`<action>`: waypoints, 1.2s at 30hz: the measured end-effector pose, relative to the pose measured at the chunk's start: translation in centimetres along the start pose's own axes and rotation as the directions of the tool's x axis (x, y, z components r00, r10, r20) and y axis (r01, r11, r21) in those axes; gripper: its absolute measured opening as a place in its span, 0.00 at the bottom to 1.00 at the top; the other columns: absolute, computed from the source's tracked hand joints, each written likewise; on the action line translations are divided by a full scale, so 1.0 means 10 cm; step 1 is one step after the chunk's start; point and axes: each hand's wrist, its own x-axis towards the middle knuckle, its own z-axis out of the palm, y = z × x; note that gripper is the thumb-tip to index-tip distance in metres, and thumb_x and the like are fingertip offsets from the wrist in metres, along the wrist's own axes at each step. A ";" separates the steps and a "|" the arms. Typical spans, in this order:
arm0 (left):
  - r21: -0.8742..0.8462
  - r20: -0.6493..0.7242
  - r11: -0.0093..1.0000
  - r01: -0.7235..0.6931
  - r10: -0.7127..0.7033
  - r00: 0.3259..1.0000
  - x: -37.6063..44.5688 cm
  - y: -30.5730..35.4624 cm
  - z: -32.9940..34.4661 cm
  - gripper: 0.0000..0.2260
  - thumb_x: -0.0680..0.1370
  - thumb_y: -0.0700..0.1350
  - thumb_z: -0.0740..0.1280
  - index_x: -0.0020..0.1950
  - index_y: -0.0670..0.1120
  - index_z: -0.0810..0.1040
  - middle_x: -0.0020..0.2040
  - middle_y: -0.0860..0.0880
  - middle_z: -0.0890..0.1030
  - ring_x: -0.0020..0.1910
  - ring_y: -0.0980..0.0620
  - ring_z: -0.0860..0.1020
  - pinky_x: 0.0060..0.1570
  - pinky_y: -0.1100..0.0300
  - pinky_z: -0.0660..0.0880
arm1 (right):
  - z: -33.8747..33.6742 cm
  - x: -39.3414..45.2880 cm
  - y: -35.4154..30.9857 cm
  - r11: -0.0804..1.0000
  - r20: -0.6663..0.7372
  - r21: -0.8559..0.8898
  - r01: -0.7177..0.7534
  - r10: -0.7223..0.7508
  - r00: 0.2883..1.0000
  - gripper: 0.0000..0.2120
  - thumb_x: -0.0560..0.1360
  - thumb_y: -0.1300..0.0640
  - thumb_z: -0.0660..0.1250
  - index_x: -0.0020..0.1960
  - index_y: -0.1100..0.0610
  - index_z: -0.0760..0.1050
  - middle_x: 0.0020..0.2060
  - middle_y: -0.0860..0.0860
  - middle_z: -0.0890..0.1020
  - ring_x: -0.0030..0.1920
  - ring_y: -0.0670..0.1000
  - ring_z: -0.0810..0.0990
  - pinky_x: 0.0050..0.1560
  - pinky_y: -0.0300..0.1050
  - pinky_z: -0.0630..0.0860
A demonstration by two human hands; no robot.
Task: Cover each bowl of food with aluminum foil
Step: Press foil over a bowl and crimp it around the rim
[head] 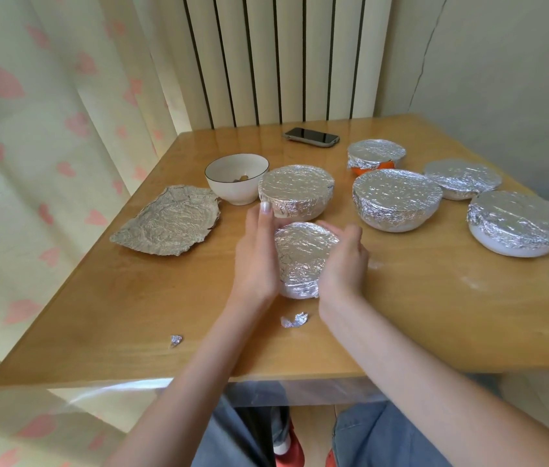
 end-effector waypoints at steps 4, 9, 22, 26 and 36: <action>0.181 -0.310 0.982 -0.048 0.103 0.945 -0.21 0.06 0.19 0.23 0.81 0.60 0.47 0.61 0.46 0.71 0.50 0.52 0.78 0.55 0.44 0.76 0.45 0.58 0.60 | 0.01 0.31 -0.08 0.986 0.360 -0.058 -0.154 0.164 0.918 0.33 0.79 0.36 0.47 0.45 0.56 0.84 0.50 0.59 0.84 0.50 0.57 0.82 0.55 0.52 0.78; 0.188 -0.293 0.981 -0.052 0.106 0.950 -0.23 0.06 0.19 0.20 0.85 0.54 0.46 0.68 0.46 0.67 0.56 0.52 0.75 0.56 0.48 0.72 0.45 0.62 0.58 | 0.00 0.44 -0.03 0.986 0.462 -0.124 -0.112 0.157 0.873 0.37 0.77 0.32 0.44 0.52 0.55 0.83 0.59 0.59 0.80 0.58 0.57 0.79 0.61 0.56 0.75; -0.137 0.264 0.985 0.107 -0.068 0.962 0.27 0.06 -0.19 0.26 0.85 0.53 0.43 0.71 0.38 0.69 0.65 0.40 0.77 0.63 0.47 0.77 0.56 0.61 0.76 | 0.14 -0.14 0.13 0.991 -0.027 0.039 0.126 -0.125 0.992 0.17 0.82 0.52 0.52 0.66 0.53 0.72 0.63 0.50 0.76 0.63 0.50 0.72 0.65 0.46 0.67; -0.138 0.206 0.984 0.109 -0.079 0.975 0.24 0.05 -0.16 0.27 0.84 0.58 0.46 0.62 0.40 0.76 0.56 0.41 0.80 0.54 0.48 0.80 0.55 0.56 0.77 | 0.18 -0.04 0.13 0.987 -0.066 0.055 0.150 -0.147 0.987 0.14 0.80 0.53 0.53 0.53 0.51 0.77 0.44 0.42 0.78 0.51 0.49 0.74 0.52 0.42 0.67; 0.123 -0.018 0.980 0.154 -0.153 0.988 0.02 0.00 -0.11 0.45 0.65 0.78 0.42 0.68 0.53 0.74 0.67 0.49 0.77 0.67 0.49 0.74 0.70 0.48 0.67 | -0.01 0.23 -0.02 0.992 0.312 -0.128 -0.006 0.046 0.949 0.31 0.76 0.33 0.45 0.48 0.48 0.82 0.52 0.59 0.83 0.52 0.61 0.80 0.55 0.56 0.77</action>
